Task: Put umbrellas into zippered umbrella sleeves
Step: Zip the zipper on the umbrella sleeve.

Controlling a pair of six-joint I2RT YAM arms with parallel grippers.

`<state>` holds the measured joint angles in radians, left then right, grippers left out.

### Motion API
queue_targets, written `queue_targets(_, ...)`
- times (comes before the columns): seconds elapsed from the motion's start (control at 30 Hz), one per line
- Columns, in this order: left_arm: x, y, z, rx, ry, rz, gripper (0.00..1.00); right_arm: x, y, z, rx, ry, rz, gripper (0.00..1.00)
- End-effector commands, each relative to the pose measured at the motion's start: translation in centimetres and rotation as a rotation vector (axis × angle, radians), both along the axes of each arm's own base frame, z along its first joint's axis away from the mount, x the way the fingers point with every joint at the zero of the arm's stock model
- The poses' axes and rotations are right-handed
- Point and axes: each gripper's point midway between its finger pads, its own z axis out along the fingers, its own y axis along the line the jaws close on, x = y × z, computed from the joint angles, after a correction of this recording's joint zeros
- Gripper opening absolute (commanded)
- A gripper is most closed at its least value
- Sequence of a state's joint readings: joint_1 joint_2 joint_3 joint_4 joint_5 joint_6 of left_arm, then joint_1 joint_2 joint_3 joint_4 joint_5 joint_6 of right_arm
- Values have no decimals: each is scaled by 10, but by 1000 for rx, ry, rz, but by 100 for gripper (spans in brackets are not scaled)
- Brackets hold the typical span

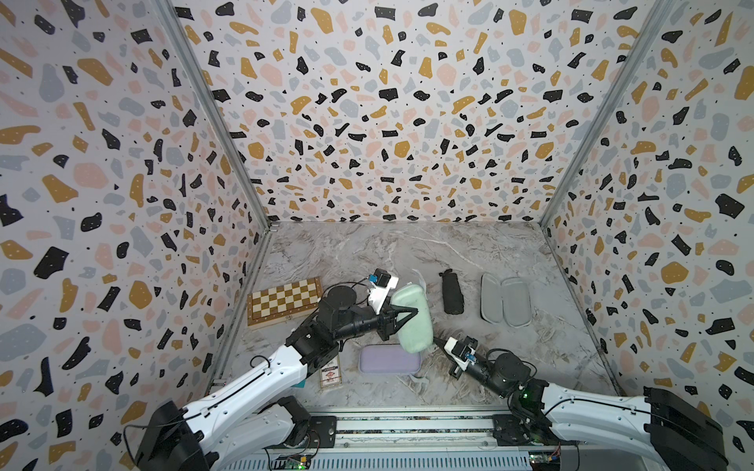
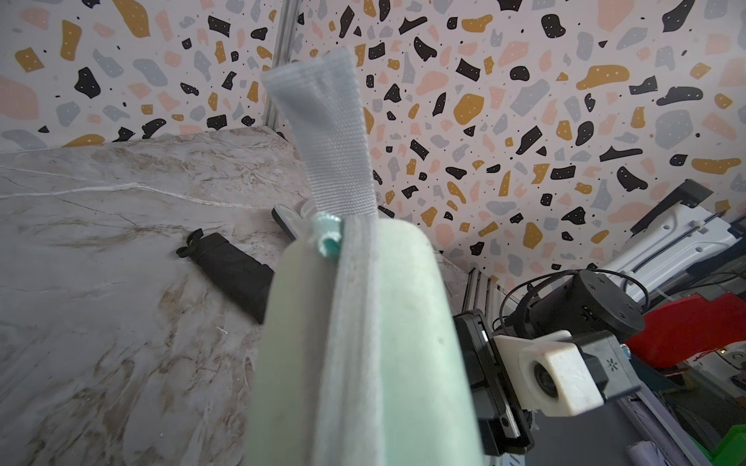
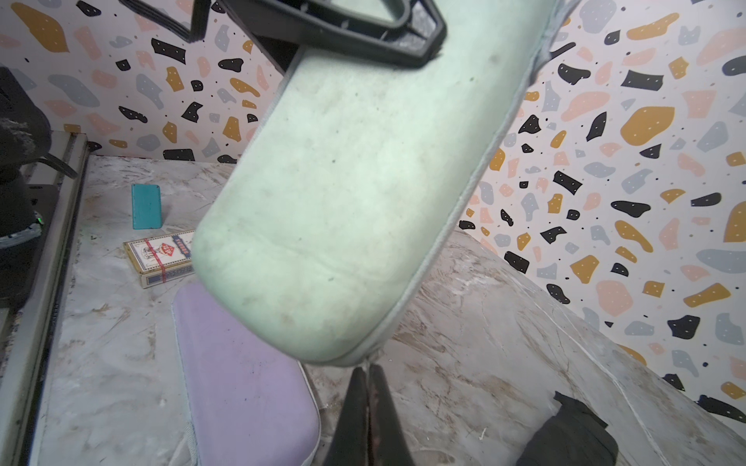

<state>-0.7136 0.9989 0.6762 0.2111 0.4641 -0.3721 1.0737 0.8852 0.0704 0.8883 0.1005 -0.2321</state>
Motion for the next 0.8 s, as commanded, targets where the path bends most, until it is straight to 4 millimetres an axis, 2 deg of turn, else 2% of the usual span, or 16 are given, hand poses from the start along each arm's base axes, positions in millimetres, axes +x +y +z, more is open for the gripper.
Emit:
queue_targets(0.0, 14, 9, 84, -181, -216, 90, 0, -10, 11, 1, 8, 32, 58, 0)
queue_targets(0.23, 20, 17, 89, -225, -218, 158, 0, -19, 25, -1, 15, 68, 112, 0)
queue_targets(0.53, 25, 27, 73, -246, -201, 224, 0, -32, 50, 10, 41, 121, 188, 0)
queue_targets(0.77, 30, 36, 61, -242, -187, 285, 0, -37, 69, 9, 32, 137, 215, 0)
